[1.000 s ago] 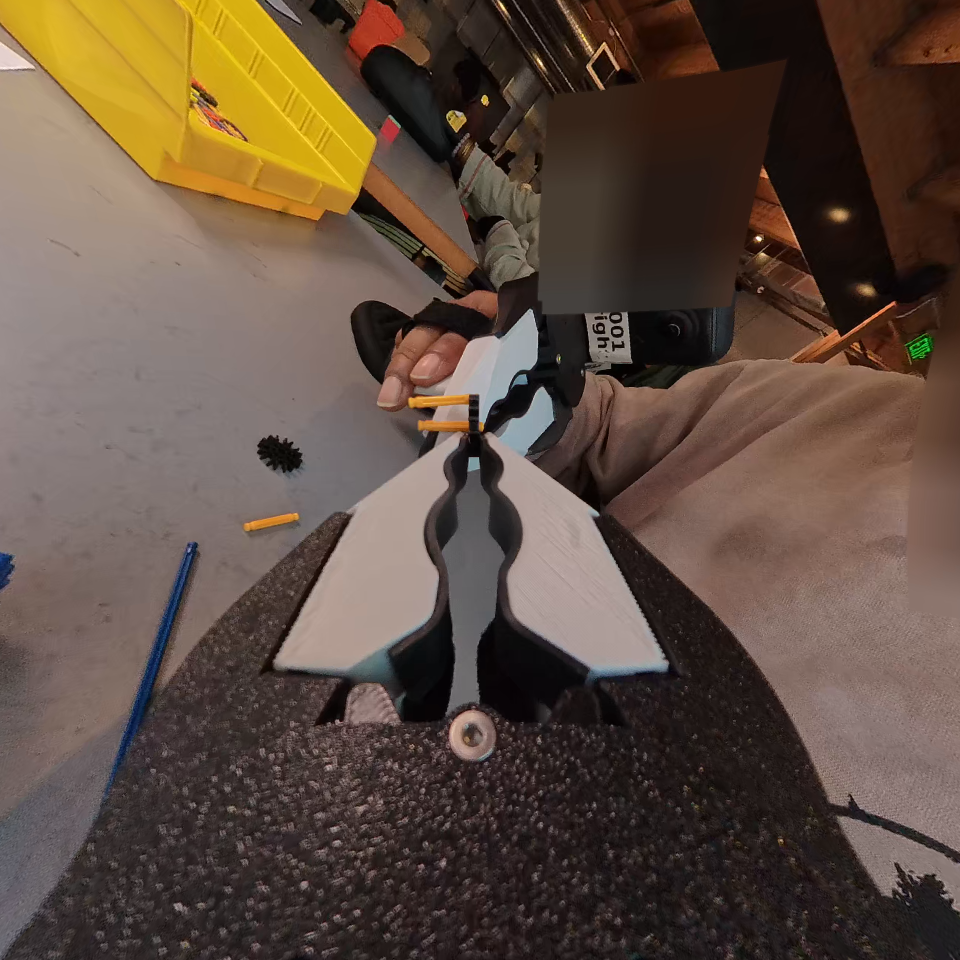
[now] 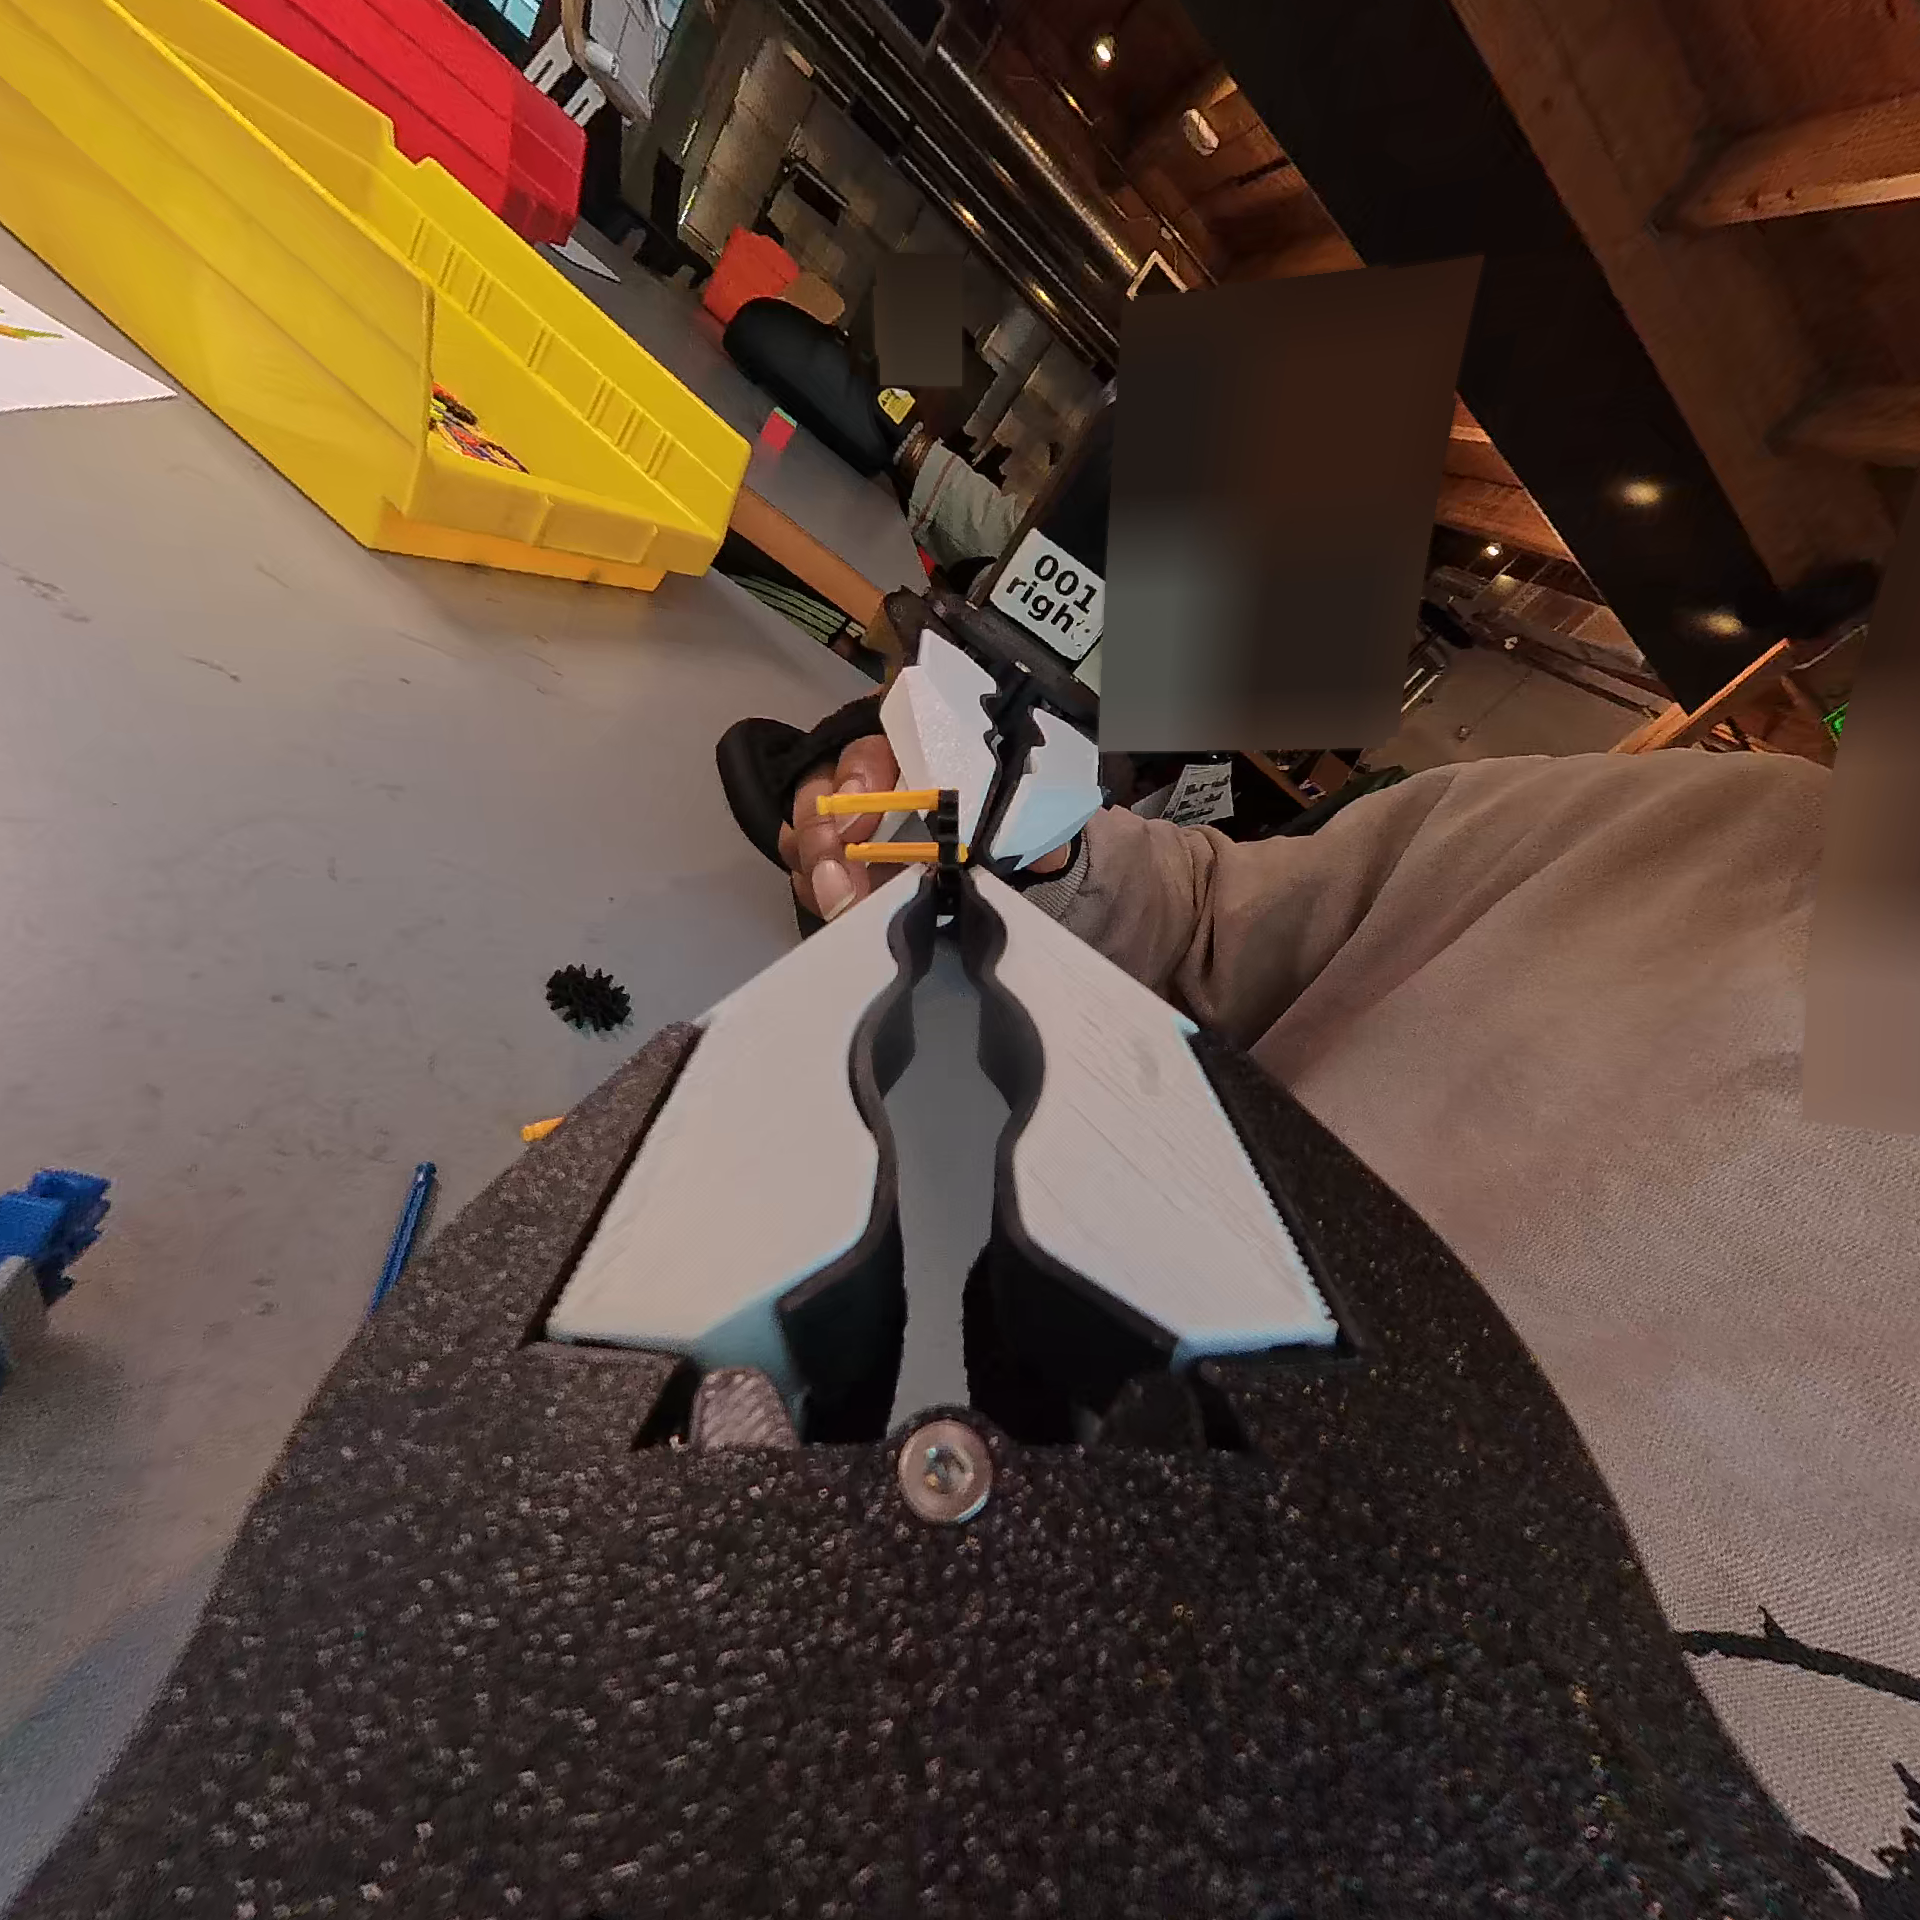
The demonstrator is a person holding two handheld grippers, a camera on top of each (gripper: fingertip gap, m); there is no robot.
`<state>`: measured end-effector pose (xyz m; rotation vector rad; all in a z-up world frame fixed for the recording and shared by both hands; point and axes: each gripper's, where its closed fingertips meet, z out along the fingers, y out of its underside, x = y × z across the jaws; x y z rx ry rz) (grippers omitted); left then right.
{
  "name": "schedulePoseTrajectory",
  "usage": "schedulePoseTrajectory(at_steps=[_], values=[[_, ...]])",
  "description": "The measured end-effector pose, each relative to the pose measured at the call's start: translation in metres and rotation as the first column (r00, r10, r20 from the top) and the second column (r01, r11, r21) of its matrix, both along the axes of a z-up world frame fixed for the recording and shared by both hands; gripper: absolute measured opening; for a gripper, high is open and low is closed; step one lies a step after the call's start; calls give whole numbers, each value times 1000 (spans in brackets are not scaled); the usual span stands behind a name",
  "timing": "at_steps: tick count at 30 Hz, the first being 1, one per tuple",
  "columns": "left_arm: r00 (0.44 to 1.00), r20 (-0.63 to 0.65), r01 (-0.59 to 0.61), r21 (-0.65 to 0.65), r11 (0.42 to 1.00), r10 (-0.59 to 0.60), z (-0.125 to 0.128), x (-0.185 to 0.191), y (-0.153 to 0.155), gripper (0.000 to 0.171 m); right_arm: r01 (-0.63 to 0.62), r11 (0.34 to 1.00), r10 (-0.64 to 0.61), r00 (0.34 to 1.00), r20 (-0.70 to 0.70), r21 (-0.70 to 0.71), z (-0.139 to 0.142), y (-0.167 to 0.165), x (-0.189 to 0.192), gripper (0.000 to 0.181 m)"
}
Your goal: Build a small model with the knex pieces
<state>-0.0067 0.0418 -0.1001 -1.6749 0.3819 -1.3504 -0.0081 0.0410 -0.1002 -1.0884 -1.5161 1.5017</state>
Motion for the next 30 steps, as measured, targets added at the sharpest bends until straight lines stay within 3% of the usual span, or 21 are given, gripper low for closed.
schedulePoseTrajectory(at_steps=[10,20,30], values=[[997,-47,61,-3,998,-61,-5,8,-9,2,-60,998,60,998,5,-32,0,-7,4,0],[992,-19,128,39,991,-127,3,19,-18,1,-195,950,199,980,-12,-244,11,-14,12,0],[986,-147,90,83,992,-77,-5,17,-17,1,-147,977,155,987,42,-158,1,-10,10,0]])
